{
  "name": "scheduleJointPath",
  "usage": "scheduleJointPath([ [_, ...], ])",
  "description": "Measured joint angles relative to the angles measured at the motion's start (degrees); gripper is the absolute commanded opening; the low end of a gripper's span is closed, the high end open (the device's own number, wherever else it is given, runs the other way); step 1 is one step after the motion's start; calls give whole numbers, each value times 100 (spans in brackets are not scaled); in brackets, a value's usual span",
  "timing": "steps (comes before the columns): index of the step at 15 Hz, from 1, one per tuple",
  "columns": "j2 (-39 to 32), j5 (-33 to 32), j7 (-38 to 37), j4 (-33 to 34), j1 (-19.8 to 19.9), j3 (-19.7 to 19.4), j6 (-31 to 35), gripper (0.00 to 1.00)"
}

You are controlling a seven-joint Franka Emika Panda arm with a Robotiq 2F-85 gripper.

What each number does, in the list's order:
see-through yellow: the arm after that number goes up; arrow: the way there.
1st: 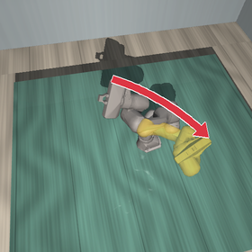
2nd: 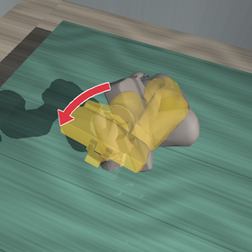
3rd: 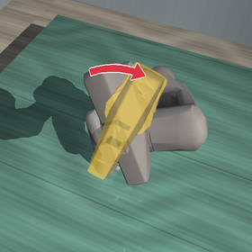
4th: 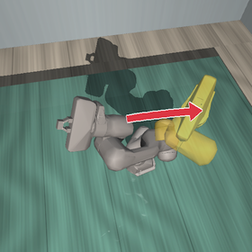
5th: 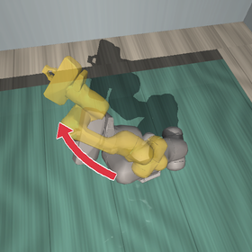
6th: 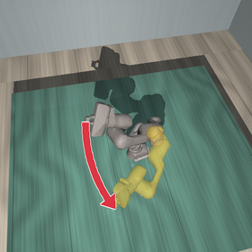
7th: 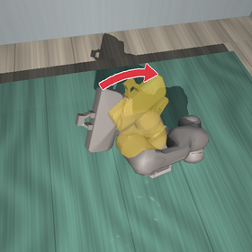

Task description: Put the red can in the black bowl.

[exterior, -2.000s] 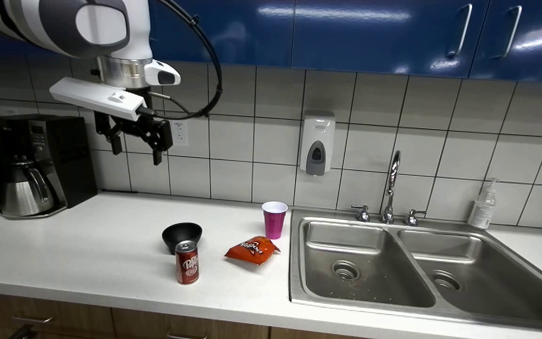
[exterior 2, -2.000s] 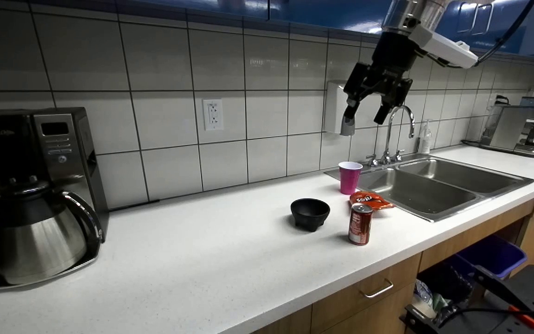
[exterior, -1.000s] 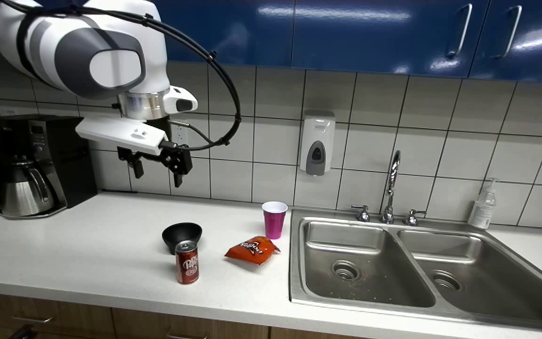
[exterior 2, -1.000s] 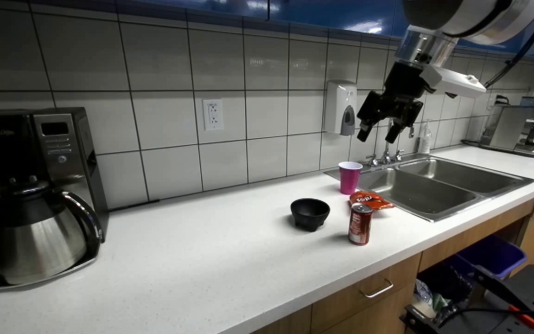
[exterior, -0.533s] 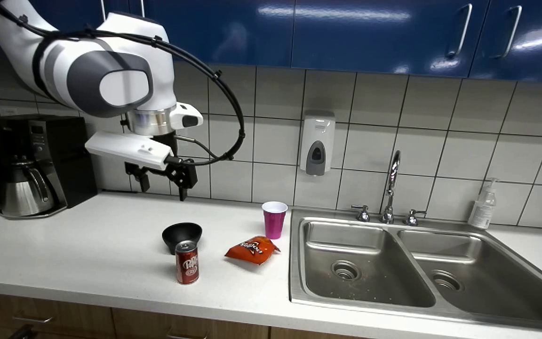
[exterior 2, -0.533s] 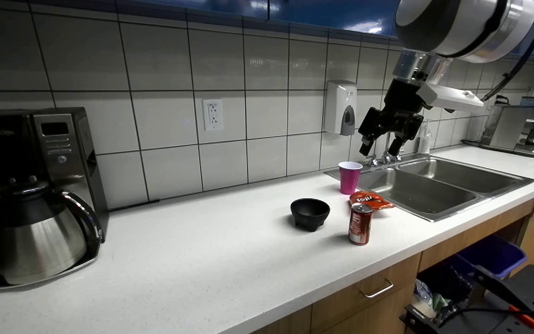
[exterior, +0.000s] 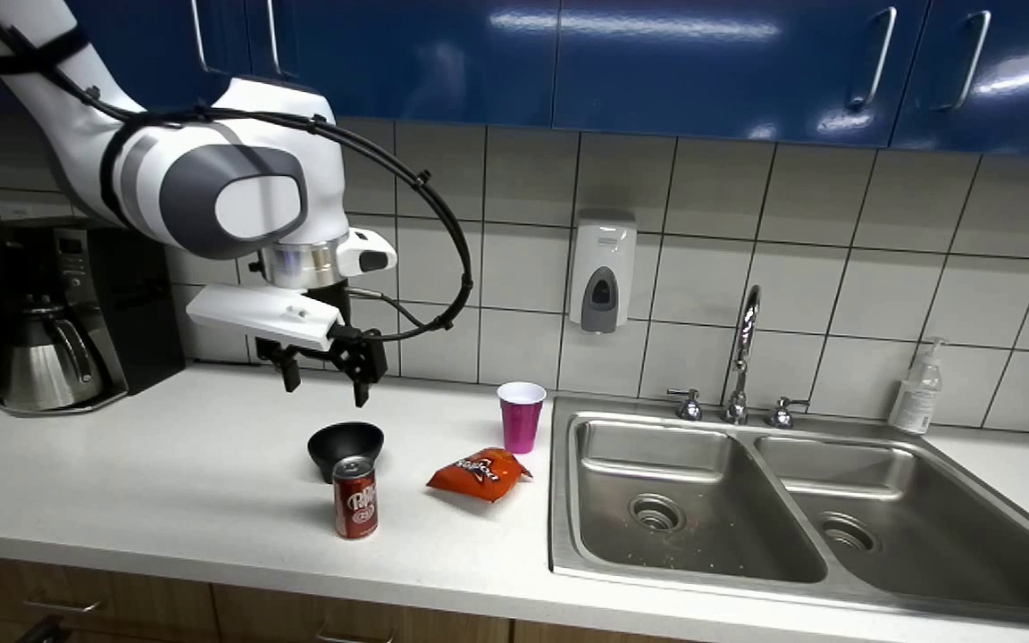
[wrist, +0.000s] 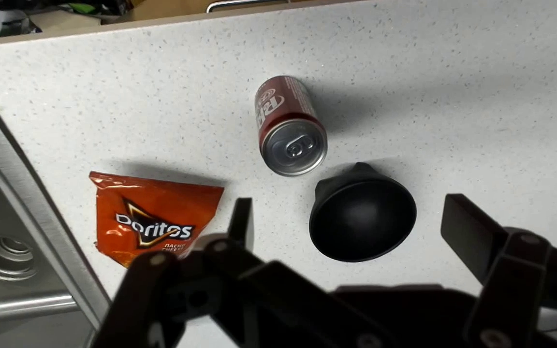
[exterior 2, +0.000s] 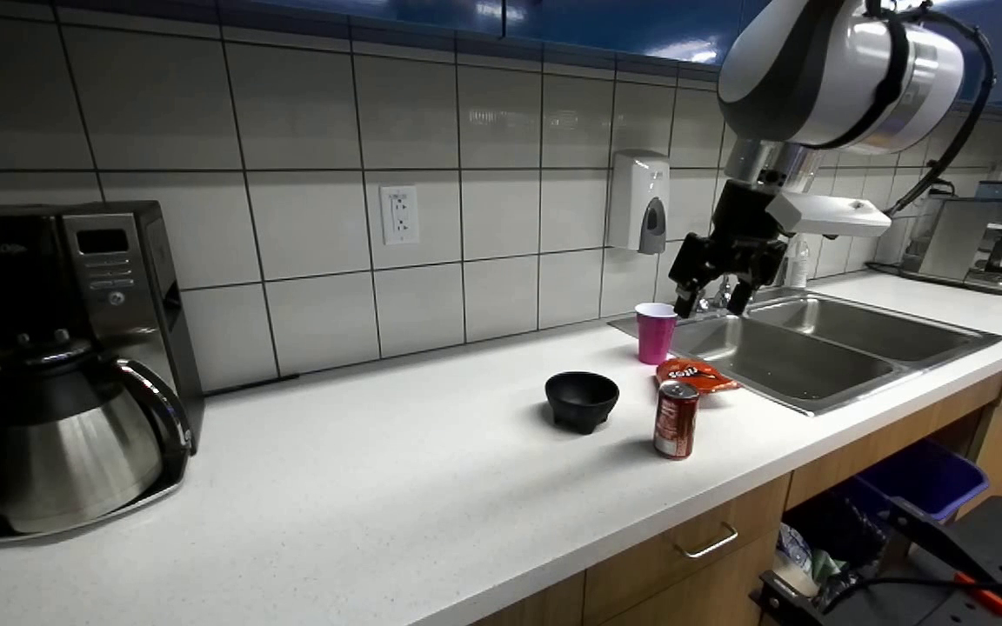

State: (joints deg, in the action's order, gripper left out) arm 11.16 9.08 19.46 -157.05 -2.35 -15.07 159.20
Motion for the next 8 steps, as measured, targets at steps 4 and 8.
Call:
scheduleJointPath([
  [4,-452,23,-12,208,9,18,135,100],
  [8,-918,33,-37,433,88,128,235,100],
])
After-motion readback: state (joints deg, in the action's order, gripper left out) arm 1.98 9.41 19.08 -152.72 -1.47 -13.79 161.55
